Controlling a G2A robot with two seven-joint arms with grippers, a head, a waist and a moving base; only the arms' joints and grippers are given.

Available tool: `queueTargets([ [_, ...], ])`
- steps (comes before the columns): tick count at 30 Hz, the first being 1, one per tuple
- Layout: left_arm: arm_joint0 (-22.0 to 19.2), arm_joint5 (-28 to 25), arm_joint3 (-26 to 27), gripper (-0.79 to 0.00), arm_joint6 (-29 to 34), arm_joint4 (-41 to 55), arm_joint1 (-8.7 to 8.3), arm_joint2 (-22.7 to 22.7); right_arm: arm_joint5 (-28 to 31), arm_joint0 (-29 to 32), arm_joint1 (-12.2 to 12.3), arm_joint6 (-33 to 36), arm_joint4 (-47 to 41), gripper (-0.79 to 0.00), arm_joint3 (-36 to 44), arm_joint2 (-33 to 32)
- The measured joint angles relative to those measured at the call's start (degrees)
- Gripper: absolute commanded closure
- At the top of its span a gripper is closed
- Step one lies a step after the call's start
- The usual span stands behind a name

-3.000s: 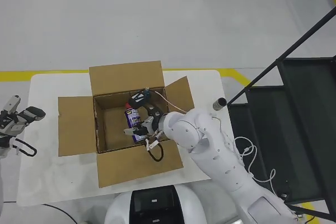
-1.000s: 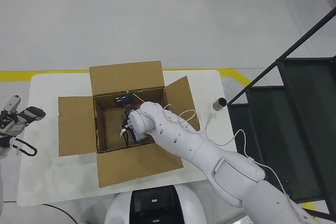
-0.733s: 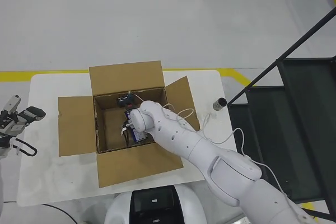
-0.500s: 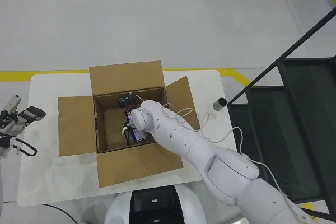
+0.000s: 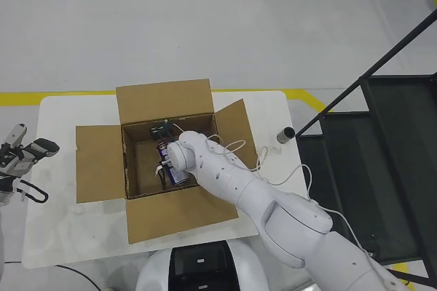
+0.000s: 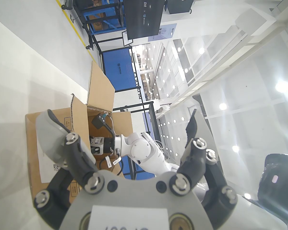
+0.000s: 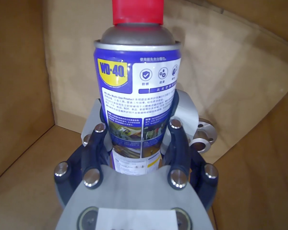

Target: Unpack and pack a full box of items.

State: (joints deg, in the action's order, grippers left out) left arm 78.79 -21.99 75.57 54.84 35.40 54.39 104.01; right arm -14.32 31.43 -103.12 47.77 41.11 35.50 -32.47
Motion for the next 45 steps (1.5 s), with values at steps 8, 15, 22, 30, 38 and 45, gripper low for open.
queueTargets([
  [8, 0.0, 0.0, 0.0, -0.785, 0.0, 0.0, 0.0, 0.0, -2.73, 2.8, 2.69, 2.73, 4.09, 0.0, 10.76, -3.13],
  [15, 0.0, 0.0, 0.0, -0.785, 0.0, 0.0, 0.0, 0.0, -4.53, 10.71, 7.74, 9.33, 12.95, 0.0, 29.96, -8.59],
  [22, 0.0, 0.0, 0.0, -0.785, 0.0, 0.0, 0.0, 0.0, -3.28, 22.8, 12.5, 12.8, 24.02, 0.0, 54.24, -16.36],
  [30, 0.0, 0.0, 0.0, -0.785, 0.0, 0.0, 0.0, 0.0, 2.29, 36.48, 15.46, 7.15, 27.86, 0.0, 75.82, -24.74],
  [38, 0.0, 0.0, 0.0, -0.785, 0.0, 0.0, 0.0, 0.0, 17.54, 52.4, 18.16, -5.71, 17.24, 0.0, 86.48, -39.11],
  [45, 0.0, 0.0, 0.0, -0.785, 0.0, 0.0, 0.0, 0.0, 37.0, 62.58, 20.14, -16.26, 4.77, 0.0, 85.04, -52.52],
])
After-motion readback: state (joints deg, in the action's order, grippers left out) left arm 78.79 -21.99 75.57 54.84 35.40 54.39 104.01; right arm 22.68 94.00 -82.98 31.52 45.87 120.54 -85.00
